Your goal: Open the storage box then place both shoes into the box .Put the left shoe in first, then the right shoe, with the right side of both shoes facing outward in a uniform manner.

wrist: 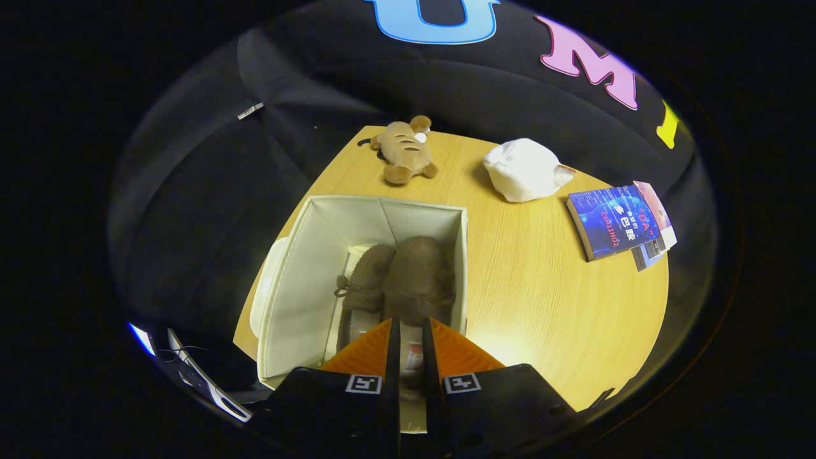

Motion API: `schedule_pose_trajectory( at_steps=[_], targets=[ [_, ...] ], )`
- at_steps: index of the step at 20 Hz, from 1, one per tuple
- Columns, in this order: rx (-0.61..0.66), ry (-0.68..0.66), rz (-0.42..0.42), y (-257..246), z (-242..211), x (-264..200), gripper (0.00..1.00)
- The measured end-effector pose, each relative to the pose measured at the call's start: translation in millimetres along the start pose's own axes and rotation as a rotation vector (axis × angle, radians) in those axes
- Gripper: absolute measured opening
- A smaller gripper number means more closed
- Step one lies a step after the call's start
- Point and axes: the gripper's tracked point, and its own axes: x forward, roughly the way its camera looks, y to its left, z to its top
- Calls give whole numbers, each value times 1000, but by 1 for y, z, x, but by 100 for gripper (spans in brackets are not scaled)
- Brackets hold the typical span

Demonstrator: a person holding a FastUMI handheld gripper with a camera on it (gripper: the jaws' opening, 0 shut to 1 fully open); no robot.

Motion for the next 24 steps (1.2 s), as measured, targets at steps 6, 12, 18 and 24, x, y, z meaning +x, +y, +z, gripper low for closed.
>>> schedule_pose_trajectory(
  at_steps=[6, 12, 18, 24],
  targets=[
    [-53, -40, 42, 8, -1, -8, 87],
    [-41, -126, 89, 10, 6, -25, 99],
    [-79, -372, 114, -15, 28, -89, 99],
    [-108, -627, 81, -80, 40, -168, 99]
  ],
)
